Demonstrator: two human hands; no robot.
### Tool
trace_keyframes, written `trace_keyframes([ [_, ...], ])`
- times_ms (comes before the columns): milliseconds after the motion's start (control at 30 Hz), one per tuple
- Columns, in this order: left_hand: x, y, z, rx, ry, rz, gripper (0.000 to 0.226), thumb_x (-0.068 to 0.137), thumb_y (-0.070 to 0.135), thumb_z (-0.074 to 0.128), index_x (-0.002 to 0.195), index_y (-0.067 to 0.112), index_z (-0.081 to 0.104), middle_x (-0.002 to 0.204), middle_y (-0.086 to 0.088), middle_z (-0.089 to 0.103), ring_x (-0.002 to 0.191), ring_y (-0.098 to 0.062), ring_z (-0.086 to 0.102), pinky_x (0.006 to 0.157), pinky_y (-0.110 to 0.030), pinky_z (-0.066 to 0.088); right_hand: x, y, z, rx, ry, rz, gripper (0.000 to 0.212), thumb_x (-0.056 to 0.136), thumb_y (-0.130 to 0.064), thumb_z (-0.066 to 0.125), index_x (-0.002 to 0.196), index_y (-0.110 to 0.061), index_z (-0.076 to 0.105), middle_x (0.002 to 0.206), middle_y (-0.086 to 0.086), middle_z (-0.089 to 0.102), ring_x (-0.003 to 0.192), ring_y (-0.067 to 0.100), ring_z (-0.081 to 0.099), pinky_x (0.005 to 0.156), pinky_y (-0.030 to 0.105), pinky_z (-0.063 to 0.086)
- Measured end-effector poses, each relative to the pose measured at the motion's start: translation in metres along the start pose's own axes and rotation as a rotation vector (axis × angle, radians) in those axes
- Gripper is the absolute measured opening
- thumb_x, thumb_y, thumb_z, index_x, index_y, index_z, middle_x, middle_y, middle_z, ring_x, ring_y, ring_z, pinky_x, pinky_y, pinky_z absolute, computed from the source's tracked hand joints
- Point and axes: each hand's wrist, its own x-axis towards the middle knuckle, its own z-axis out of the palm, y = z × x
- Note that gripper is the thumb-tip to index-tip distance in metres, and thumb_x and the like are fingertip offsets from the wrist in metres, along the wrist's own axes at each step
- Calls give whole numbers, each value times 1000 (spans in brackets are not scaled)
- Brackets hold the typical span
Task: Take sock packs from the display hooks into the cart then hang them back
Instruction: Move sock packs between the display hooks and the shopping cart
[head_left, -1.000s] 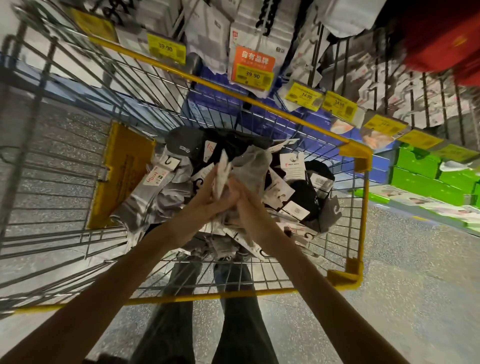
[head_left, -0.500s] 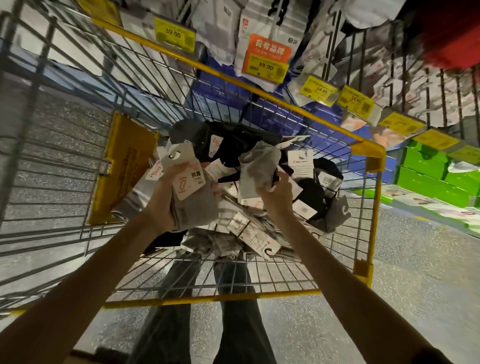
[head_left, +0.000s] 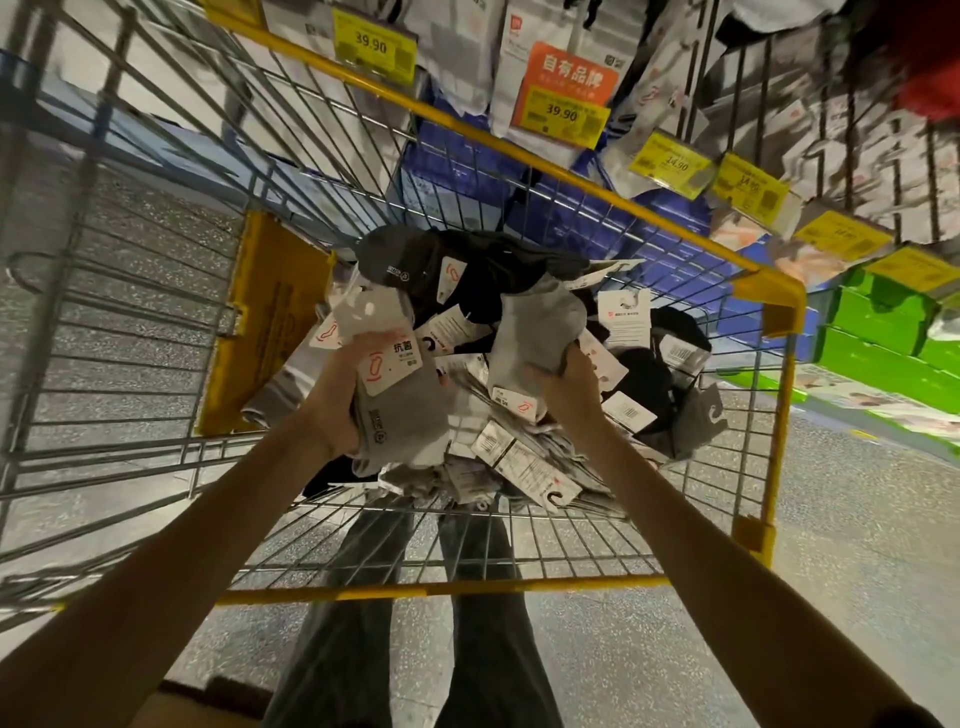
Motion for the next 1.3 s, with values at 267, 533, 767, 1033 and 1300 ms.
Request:
trace_keyframes([
  [267, 4, -9, -11, 82, 120, -50, 9, 90, 24, 56, 91, 19, 63, 83, -6, 70, 75, -23, 67, 72, -35, 50, -23, -13, -33, 362, 418, 29, 19, 89, -15, 66, 98, 0, 59, 87, 7, 65, 77, 16, 62, 62, 34, 51],
  [533, 5, -22, 2, 23, 9, 56, 23, 85, 20, 63, 107, 13, 62, 93, -9, 70, 89, -26, 64, 68, -36, 52, -63, -58, -31, 1341, 49, 282, 50, 90, -10, 62, 134, -7, 40, 124, 27, 60, 106, 32, 68, 84, 40, 59],
  [767, -5, -30, 29, 75, -267, 153, 37, 58, -11, 49, 89, 6, 57, 84, -9, 66, 84, -22, 64, 68, -30, 56, -100, -66, 30, 1390, 163, 580, 53, 81, 4, 70, 125, -12, 45, 120, 23, 63, 97, 34, 70, 75, 41, 61],
  [1033, -1, -28, 41, 38, -46, 131, 10, 99, 8, 49, 97, 10, 58, 94, -6, 63, 86, -16, 63, 70, -27, 52, -101, -70, 46, 1263, 150, 627, 41, 81, 2, 71, 115, -11, 51, 118, 15, 65, 100, 25, 69, 89, 40, 57],
  [1300, 5, -2, 18, -14, 45, 211, 17, 90, 10, 61, 106, 14, 63, 99, -7, 73, 91, -22, 72, 71, -37, 61, -119, -55, 27, 1058, -123, 590, 31, 98, -30, 53, 92, -2, 62, 84, 18, 72, 77, 28, 71, 69, 35, 58],
])
